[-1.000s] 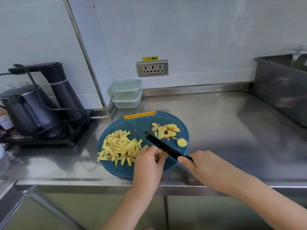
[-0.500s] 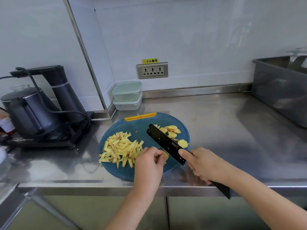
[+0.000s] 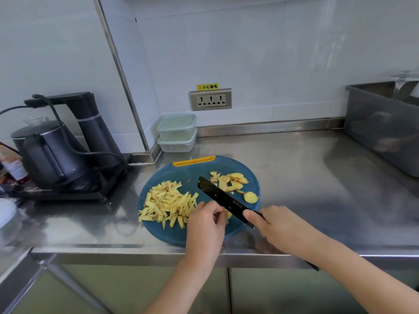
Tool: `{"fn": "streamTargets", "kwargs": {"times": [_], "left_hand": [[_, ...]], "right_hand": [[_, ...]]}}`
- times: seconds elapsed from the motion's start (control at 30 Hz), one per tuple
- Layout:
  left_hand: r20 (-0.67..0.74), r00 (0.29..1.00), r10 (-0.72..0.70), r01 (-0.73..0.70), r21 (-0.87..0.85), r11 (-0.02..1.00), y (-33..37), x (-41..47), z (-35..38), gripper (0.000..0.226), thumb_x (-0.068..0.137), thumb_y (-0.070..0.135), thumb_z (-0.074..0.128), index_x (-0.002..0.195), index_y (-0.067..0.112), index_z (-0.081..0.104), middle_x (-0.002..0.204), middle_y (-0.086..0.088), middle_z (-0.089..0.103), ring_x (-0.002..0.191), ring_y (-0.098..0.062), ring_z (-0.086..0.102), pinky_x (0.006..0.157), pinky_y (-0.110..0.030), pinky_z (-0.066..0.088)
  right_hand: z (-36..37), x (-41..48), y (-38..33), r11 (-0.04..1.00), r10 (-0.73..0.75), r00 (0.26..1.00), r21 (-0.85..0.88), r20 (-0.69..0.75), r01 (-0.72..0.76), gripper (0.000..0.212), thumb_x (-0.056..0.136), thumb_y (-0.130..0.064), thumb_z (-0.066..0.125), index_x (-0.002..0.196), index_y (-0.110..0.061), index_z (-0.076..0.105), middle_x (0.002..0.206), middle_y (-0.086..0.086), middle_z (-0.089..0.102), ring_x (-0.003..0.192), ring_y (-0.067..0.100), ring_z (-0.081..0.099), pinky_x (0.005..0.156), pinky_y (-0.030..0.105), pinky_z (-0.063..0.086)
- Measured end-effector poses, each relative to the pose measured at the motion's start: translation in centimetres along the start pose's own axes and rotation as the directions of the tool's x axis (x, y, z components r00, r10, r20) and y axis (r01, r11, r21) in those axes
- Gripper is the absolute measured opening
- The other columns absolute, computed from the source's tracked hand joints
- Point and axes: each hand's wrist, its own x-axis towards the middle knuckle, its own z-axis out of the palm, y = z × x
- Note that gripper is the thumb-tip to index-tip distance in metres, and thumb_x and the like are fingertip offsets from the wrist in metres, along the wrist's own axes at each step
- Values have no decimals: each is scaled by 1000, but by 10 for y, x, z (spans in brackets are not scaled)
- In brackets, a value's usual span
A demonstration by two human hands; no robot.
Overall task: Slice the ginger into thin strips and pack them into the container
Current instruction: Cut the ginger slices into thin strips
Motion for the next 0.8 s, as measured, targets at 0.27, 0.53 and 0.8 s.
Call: {"fn": "streamTargets", "kwargs": {"times": [0.27,0.53,0.8], "left_hand": [[38,999,1,-1,3,1000,-6,6,0,11,82,13,72,72,17,67,68,16,50,62,-2,51,59,-10,41],[58,998,18,-18,1,1000,-11,2,-1,4,84,14,70,83,18,70,75,11,56,68,-4,55,63,-16,46],[50,999,-18,19,-20,1000,-9,1,-1,5,85,14,68,83,19,68,78,9,58,72,-5,56,68,-24,50]], "right_hand": [[-1,12,-13,989,9,996,-150,94,5,40,102,-48,27,72,-25,40,70,0,48,56,11,42,53,25,37],[5,23,-6,989,139,989,51,52,-141,50,100,-51,26,69,-16,42,61,2,49,47,11,45,47,22,39],[-1,6,3,945,112,988,296,108,-140,50,99,-53,31,66,-17,45,47,-1,42,34,7,38,39,20,34]]}}
